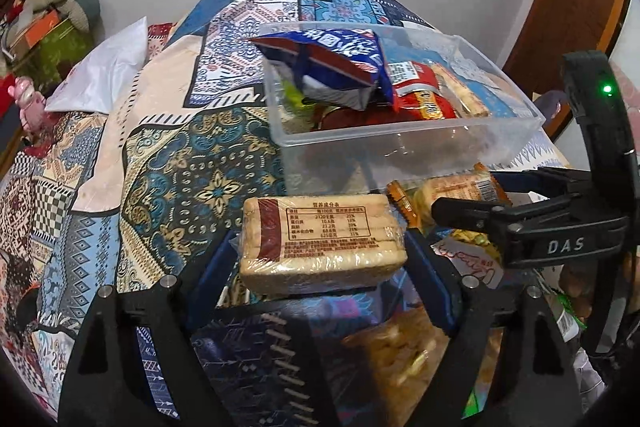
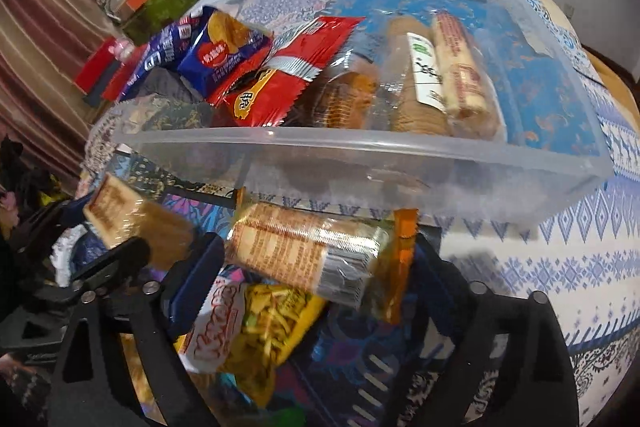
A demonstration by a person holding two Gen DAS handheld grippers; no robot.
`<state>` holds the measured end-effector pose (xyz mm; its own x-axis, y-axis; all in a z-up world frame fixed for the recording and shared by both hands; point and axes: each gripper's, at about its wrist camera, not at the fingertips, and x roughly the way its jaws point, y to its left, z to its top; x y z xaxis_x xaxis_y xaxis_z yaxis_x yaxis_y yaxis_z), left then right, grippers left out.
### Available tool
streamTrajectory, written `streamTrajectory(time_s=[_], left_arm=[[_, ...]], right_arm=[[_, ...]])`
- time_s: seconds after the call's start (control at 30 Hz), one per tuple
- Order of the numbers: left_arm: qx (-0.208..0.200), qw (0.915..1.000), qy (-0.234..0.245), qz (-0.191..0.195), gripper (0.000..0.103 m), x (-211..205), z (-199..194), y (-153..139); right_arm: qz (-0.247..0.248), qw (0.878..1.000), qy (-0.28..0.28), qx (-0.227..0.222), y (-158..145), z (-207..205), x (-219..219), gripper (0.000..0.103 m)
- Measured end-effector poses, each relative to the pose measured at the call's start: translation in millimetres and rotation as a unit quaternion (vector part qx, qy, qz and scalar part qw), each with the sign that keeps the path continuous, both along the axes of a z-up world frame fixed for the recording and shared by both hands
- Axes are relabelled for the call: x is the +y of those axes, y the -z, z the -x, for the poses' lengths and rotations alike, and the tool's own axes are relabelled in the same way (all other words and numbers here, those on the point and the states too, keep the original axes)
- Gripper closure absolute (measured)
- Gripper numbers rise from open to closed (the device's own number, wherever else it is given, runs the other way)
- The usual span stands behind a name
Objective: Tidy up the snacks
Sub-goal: 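Grasp the wrapped cracker pack with the right tool while the left tool grasps the bread loaf, then place the cracker pack and bread loaf into the clear box and release both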
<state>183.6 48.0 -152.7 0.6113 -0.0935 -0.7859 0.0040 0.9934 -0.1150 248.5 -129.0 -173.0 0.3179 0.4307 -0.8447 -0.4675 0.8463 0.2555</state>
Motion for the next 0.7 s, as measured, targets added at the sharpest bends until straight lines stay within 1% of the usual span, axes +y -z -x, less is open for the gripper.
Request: streamTrajectory(time_s=[0.1, 0.17, 0.23, 0.27, 0.3, 0.33, 0.37, 0.43, 0.5, 0.6, 0.63, 0.7], left_arm=[[0.0, 1.0, -0.003, 0.008, 0.019, 3.5, 1.0, 1.5], [0.0, 0.9999, -0.003, 0.011, 0.019, 3.8, 0.8, 1.9], [-0.002, 0.9999, -0.004, 0.013, 0.019, 4.9, 1.6, 2.2], [-0.002, 0.9999, -0.004, 0.014, 0.019, 4.9, 1.1, 2.3], [-0.002, 0.9999, -0.004, 0.014, 0.019, 4.9, 1.4, 1.9], [-0.003, 0.9999, -0.005, 0.013, 0.019, 5.0, 1.8, 1.4], [-0.004, 0.9999, -0.005, 0.013, 0.019, 5.3, 2.2, 0.7], [-0.005, 0.9999, -0.006, 0.014, 0.019, 5.1, 3.3, -1.9], [-0.01, 0.9998, -0.006, 0.014, 0.019, 4.2, 5.0, -6.8], [-0.02, 0.9997, -0.005, 0.013, 0.019, 2.2, 7.1, -16.2], [-0.024, 0.9996, -0.005, 0.012, 0.019, 1.1, 8.0, -20.8], [-0.032, 0.9994, -0.006, 0.012, 0.019, -0.7, 9.0, -29.3]], right_arm=[[0.024, 1.0, -0.008, -0.008, 4.0, 1.4, 10.0, 0.0], [0.043, 0.999, -0.019, -0.013, 8.4, 0.4, 16.2, 0.0], [0.064, 0.997, -0.029, -0.028, 10.9, 1.8, 20.6, 0.0], [0.067, 0.997, -0.029, -0.032, 11.0, 1.0, 21.9, 0.001], [0.068, 0.997, -0.028, -0.037, 10.8, 2.0, 21.0, 0.005], [0.07, 0.996, -0.026, -0.041, 9.8, 2.6, 19.9, 0.013], [0.072, 0.996, -0.022, -0.047, 7.9, 4.2, 17.6, 0.016], [0.063, 0.997, -0.02, -0.045, 4.6, 4.9, 10.9, 0.024], [0.053, 0.998, -0.015, -0.041, 1.0, 3.6, 3.9, 0.027], [0.048, 0.997, -0.009, -0.051, -6.0, 8.9, -7.8, 0.031], [0.047, 0.997, -0.01, -0.053, -7.7, 9.3, -5.6, 0.032], [0.041, 0.998, -0.011, -0.056, -12.6, 13.3, -12.7, 0.033]])
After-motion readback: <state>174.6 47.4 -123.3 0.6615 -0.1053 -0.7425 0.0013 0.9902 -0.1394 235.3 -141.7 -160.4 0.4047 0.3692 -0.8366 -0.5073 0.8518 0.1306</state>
